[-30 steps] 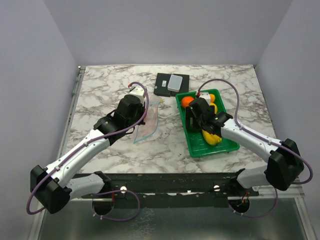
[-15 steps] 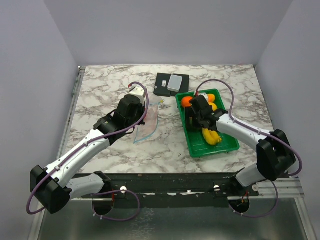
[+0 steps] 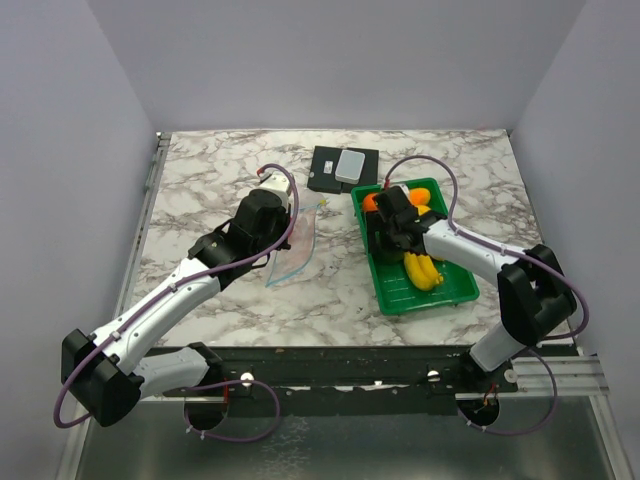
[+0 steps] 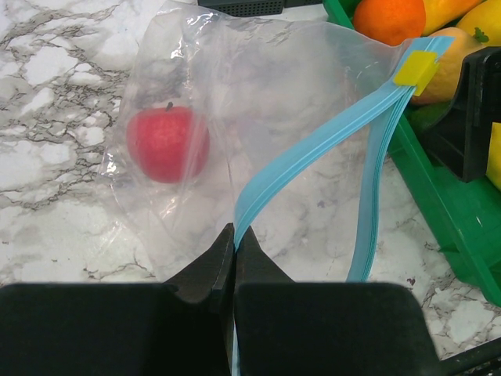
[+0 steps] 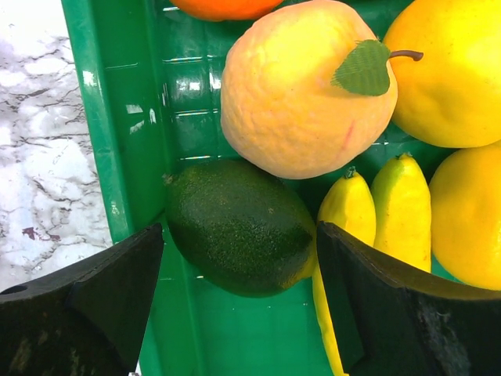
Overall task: Place the food in the zip-top bag and seal the zipper
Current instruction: Pick up the fake fruit from the bin.
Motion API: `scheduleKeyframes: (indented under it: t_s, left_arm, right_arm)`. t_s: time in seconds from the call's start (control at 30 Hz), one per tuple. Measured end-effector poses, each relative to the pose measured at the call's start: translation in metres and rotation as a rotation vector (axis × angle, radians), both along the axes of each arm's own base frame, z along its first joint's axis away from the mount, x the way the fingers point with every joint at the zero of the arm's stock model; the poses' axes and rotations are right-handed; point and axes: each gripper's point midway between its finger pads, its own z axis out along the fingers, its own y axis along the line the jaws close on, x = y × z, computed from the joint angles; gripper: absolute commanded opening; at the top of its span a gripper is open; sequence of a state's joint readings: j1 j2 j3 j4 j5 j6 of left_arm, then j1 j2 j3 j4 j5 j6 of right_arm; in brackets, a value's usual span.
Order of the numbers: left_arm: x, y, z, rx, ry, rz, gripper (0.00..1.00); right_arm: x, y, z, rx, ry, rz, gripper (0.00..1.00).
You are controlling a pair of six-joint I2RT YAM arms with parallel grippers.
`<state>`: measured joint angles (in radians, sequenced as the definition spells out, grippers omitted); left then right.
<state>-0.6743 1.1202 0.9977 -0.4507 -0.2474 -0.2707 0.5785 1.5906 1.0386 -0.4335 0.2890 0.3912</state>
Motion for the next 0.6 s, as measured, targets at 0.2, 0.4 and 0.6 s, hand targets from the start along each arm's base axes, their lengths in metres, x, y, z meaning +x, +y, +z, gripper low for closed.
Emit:
scheduleKeyframes:
  t_s: [0.2, 0.4, 0.6]
  left_arm:
    - [0.0002, -0.0001, -0.0007, 0.001, 0.002, 0.000, 0.00]
    - [0.0002, -0.0002, -0.0010, 0.003, 0.002, 0.000, 0.00]
    - [0.0004, -0.0002, -0.0017, 0.005, 0.004, -0.001, 0.00]
  right_arm:
    - [0.0004, 0.0001, -0.0088, -0.012, 0.019, 0.000, 0.83]
    - [0.0014, 0.0008, -0.0104, -0.008, 0.020, 0.001, 0.63]
    - [0.0025, 0.0012, -0.0094, -0.005, 0.017, 0.001, 0.37]
